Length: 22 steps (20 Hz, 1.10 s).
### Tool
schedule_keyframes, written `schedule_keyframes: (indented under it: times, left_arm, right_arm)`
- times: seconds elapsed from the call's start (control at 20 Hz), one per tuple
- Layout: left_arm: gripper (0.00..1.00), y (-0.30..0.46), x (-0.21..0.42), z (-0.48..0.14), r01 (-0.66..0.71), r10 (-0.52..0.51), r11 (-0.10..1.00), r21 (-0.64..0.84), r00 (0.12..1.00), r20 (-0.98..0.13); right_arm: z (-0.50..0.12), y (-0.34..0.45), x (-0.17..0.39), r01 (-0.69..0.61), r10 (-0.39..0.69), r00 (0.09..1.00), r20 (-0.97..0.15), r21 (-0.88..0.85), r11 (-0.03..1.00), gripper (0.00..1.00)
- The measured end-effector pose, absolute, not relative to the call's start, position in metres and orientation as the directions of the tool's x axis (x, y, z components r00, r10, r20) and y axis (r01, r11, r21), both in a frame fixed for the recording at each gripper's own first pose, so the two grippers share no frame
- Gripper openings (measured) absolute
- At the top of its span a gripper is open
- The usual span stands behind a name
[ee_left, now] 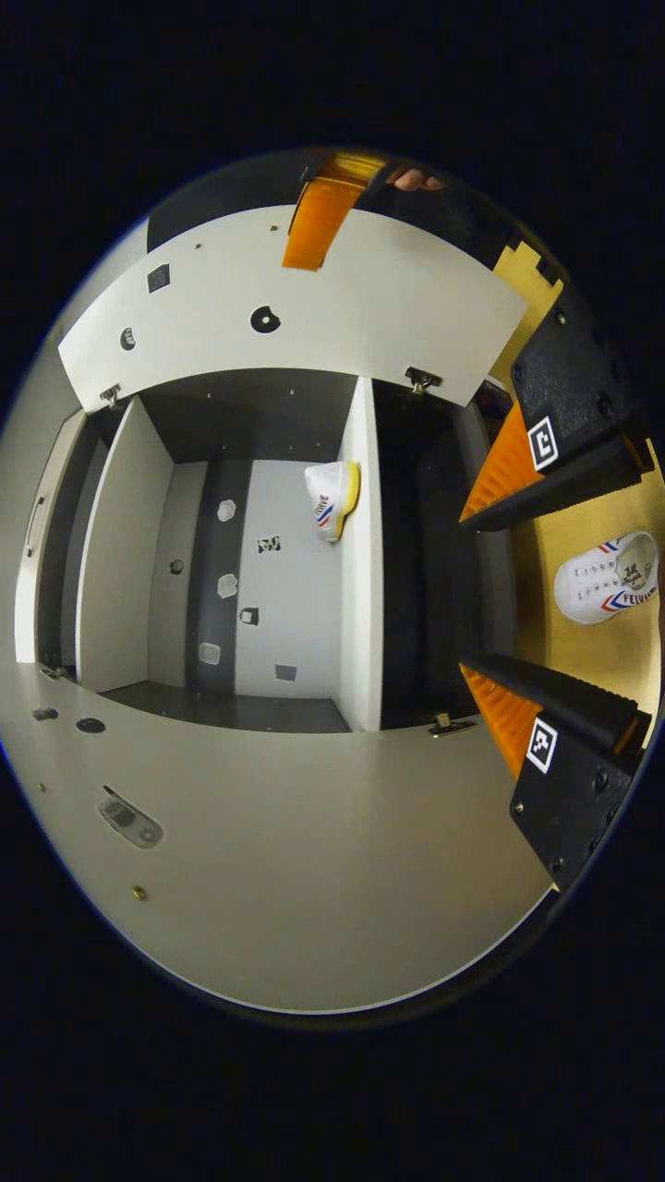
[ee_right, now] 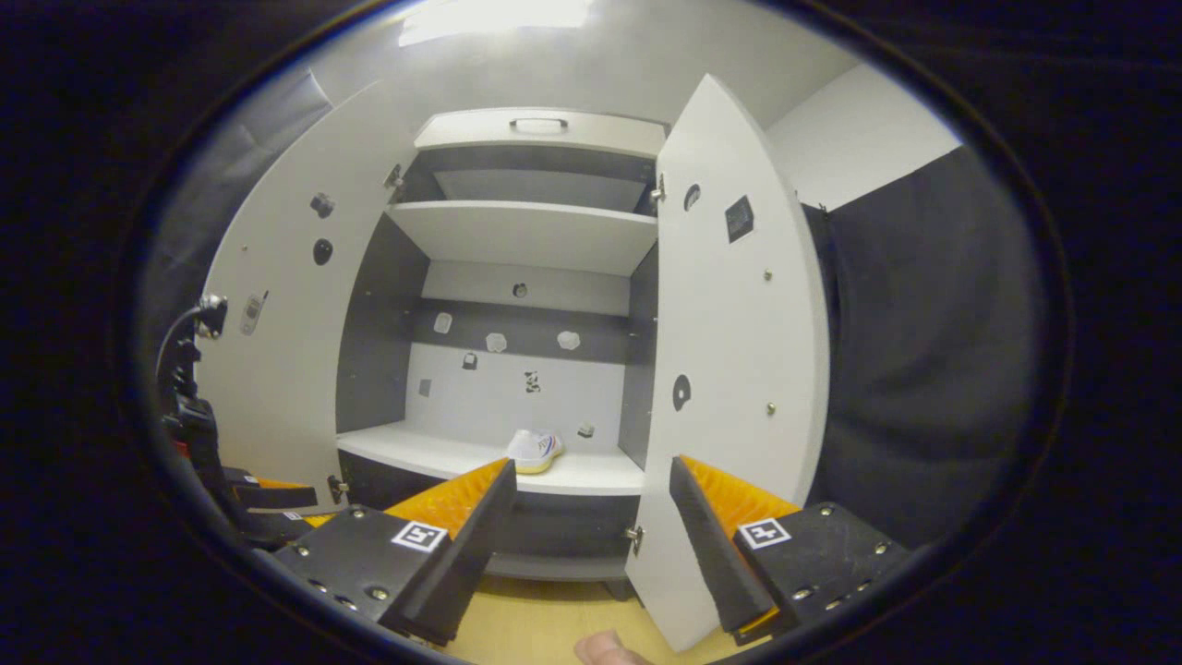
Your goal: Grab one shoe with the right hand and put it into the shoe cabinet, grab the other shoe with the left hand and put it into the shoe cabinet; then close the right door with the right hand and the left door with the left hand.
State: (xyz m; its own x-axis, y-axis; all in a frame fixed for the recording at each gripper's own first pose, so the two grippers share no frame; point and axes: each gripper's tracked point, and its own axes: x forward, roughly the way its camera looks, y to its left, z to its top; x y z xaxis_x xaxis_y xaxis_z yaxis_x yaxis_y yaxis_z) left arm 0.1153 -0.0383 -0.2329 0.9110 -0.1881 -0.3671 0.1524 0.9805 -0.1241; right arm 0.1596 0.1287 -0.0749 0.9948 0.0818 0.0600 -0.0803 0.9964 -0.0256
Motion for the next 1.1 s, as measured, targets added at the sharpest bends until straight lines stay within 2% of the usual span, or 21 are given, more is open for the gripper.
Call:
schedule_keyframes:
  times: [0.15,0.35,0.55,0.7,0.75,0.8,0.85,0.9,1.0,1.05,1.1]
  left_arm:
    - [0.82,-0.043,0.102,-0.282,0.180,-0.209,0.978,-0.106,0.880,-0.427]
    - [0.82,-0.041,0.093,-0.362,0.164,-0.185,0.983,-0.087,0.818,-0.545]
    - [0.82,-0.042,0.078,-0.429,0.164,-0.188,0.981,-0.101,0.698,-0.691]
    - [0.83,-0.042,0.062,-0.459,0.161,-0.217,0.976,-0.148,0.636,-0.741]
    - [0.87,-0.039,0.059,-0.468,0.154,-0.206,0.978,-0.140,0.622,-0.756]
    - [0.83,-0.038,0.054,-0.476,0.152,-0.203,0.979,-0.138,0.606,-0.770]
    - [0.87,-0.037,0.054,-0.478,0.148,-0.198,0.980,-0.135,0.609,-0.768]
    - [0.83,-0.036,0.055,-0.481,0.153,-0.198,0.980,-0.131,0.617,-0.761]
    - [0.83,-0.035,0.054,-0.486,0.156,-0.191,0.981,-0.117,0.634,-0.750]
    - [0.86,-0.034,0.053,-0.491,0.161,-0.178,0.982,-0.096,0.632,-0.754]
    - [0.88,-0.034,0.056,-0.487,0.162,-0.175,0.983,-0.088,0.669,-0.722]
  right_arm:
    - [-0.077,0.116,0.136,-0.081,0.079,0.992,0.096,0.016,0.997,0.99]
    - [-0.085,0.109,0.114,-0.081,0.078,0.991,0.107,0.033,0.996,0.99]
    - [-0.093,0.105,0.116,-0.056,0.056,0.992,0.112,0.001,0.998,0.99]
    - [-0.109,0.098,0.119,-0.027,0.029,0.995,0.098,-0.028,0.999,0.99]
    - [-0.115,0.099,0.121,-0.031,0.033,0.996,0.085,-0.027,0.999,0.98]
    - [-0.120,0.100,0.122,-0.039,0.040,0.996,0.074,-0.024,0.999,0.99]
    - [-0.123,0.100,0.125,-0.044,0.045,0.997,0.067,-0.023,0.999,0.99]
    - [-0.127,0.099,0.127,-0.046,0.047,0.997,0.059,-0.025,0.999,0.99]
    - [-0.132,0.092,0.132,-0.031,0.032,0.998,0.062,-0.013,0.999,0.98]
    - [-0.135,0.091,0.133,-0.030,0.030,0.998,0.062,-0.004,1.000,0.99]
    - [-0.137,0.090,0.134,-0.031,0.030,0.998,0.058,0.009,0.999,0.98]
